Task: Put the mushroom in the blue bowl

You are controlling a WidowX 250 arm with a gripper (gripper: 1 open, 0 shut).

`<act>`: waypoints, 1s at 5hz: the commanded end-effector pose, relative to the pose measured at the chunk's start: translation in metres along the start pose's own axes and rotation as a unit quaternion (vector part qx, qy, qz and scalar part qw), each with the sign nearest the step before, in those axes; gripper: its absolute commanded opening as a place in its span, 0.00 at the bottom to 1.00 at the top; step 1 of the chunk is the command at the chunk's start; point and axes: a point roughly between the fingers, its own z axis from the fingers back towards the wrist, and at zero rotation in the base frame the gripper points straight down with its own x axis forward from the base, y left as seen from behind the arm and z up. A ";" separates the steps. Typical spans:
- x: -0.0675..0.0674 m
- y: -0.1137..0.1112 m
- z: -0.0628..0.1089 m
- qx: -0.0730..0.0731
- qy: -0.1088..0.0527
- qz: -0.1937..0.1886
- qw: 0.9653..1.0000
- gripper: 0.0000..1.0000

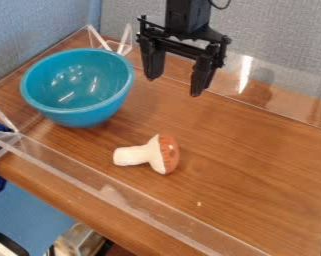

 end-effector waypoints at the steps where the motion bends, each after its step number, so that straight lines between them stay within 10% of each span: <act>1: -0.009 0.001 -0.013 -0.002 0.004 0.018 1.000 1.00; 5: -0.022 0.008 -0.101 -0.002 0.001 0.081 0.997 1.00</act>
